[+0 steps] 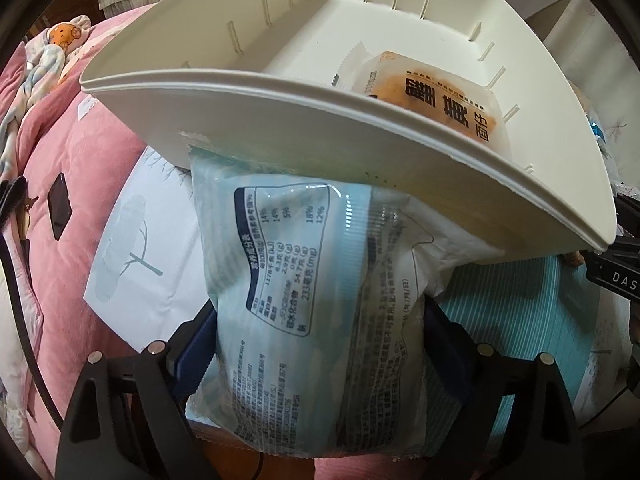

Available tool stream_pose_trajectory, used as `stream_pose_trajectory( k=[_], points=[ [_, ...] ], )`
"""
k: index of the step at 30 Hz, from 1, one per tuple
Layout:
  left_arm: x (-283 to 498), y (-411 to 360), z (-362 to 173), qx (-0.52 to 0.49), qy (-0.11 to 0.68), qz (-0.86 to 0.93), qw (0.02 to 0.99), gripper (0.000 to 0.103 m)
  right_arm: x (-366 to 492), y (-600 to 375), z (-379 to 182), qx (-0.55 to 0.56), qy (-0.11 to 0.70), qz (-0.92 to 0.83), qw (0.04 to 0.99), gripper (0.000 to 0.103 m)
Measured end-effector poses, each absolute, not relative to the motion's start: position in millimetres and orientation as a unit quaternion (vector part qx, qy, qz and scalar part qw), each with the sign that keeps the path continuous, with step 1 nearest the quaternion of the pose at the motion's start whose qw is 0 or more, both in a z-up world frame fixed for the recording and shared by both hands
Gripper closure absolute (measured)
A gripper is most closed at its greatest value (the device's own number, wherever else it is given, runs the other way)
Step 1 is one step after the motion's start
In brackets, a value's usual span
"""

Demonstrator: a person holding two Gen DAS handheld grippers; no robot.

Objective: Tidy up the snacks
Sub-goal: 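Grasp paper-wrapped biscuit block with right gripper while left gripper holds blue bag, then lower the blue bag and biscuit block into the tray and open both grippers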

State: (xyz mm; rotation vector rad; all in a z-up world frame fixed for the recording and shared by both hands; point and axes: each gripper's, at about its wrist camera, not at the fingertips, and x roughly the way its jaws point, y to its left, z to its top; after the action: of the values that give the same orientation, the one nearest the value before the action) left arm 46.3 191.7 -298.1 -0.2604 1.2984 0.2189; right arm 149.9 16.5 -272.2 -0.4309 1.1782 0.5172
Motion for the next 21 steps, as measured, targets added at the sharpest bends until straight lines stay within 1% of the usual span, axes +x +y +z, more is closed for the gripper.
stream_pose_trajectory(
  k=[10, 21],
  points=[
    [31.7, 186.2, -290.6, -0.136, 0.615, 0.081, 0.772, 0.013, 127.8, 3.9, -267.8, -0.184, 0.581, 0.172, 0.774, 0.044],
    [9.3, 191.0, -241.5, -0.112, 0.585, 0.068, 0.800, 0.013, 109.2, -24.8, -247.7, -0.092, 0.628, 0.116, 0.764, 0.046]
  ],
)
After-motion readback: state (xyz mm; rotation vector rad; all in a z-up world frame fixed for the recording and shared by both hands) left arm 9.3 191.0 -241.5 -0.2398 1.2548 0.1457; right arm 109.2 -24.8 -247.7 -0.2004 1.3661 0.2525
